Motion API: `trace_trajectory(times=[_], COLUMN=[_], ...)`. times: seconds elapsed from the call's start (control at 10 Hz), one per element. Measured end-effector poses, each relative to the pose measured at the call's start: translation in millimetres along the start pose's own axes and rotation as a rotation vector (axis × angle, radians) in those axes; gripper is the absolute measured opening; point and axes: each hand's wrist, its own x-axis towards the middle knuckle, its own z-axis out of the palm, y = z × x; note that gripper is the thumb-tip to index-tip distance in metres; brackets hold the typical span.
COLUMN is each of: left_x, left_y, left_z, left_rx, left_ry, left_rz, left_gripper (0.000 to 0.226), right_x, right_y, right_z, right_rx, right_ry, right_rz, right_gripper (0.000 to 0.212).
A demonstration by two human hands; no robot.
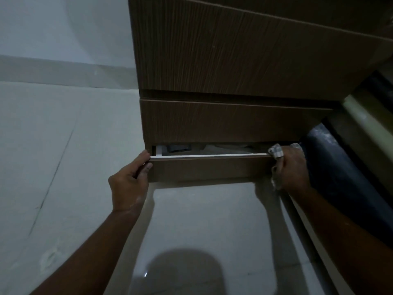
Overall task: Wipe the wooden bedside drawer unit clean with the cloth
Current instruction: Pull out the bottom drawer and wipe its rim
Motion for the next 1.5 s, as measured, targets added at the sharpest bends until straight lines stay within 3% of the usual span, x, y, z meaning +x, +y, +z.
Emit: trace_trajectory(times=[0.1, 0.2, 0.3, 0.4, 0.5, 0.8, 0.9, 1.0, 1.1, 1.2, 1.3, 1.4, 1.5], left_x=[3.7, 7.9, 9.6, 11.6, 17.7, 42.3, 37.7, 28.9, 21.9, 25.2, 29.1, 35.5, 36.2], left_y=[0.4, 1.9, 4.4, 6.1, 6.3, -4.1, -9.4, -16.7, -29.7, -36.3, -44.9, -55.2, -69.4], left_z=[-6.6, -11.6, -10.0, -5.1, -1.1, 7.4, 6.0, 4.4, 1.7, 4.4, 8.0, 14.7, 14.3], left_rx=[0.012, 0.069, 0.097, 0.118, 0.119, 0.098, 0.107, 0.19, 0.324, 0.342, 0.336, 0.305, 0.436], left_ry=[0.029, 0.042, 0.033, 0.035, 0.041, 0.048, 0.054, -0.019, -0.199, -0.454, -0.515, -0.531, -0.493], left_rz=[0.019, 0.053, 0.061, 0.029, 0.022, 0.006, 0.087, 0.216, 0.364, 0.305, 0.226, 0.177, 0.202], left_gripper=[0.031, 0.022, 0.018, 0.018, 0.018, 0.014, 0.017, 0.039, 0.073, 0.084, 0.063, 0.066, 0.069], right_x=[6.0, 10.7, 6.5, 2.0, 0.3, -40.3, -50.2, -39.6, -19.7, -6.7, -8.0, -8.0, -11.3], right_y=[11.7, 5.3, -5.4, -24.4, -53.1, -152.4, -176.6, -198.5, -209.7, -202.8, -198.9, -205.2, -221.2], right_z=[2.9, 8.2, 15.3, 9.3, 1.4, 18.2, 45.3, 67.4, 90.7, 114.8, 132.8, 140.4, 143.9], right_rx=[0.017, 0.175, 0.396, 0.69, 0.759, 0.955, 0.913, 0.862, 0.643, 0.288, 0.071, 0.038, 0.045], right_ry=[0.01, 0.163, 0.468, 0.641, 0.776, 0.558, 0.512, 0.468, 0.435, 0.455, 0.432, 0.315, 0.261], right_rz=[0.114, 0.233, 0.427, 0.394, 0.252, 0.008, -0.188, -0.509, -0.759, -0.859, -0.939, -1.024, -1.063], right_gripper=[0.031, 0.008, 0.025, 0.033, 0.027, 0.046, 0.039, 0.02, 0.023, 0.037, 0.056, 0.062, 0.059])
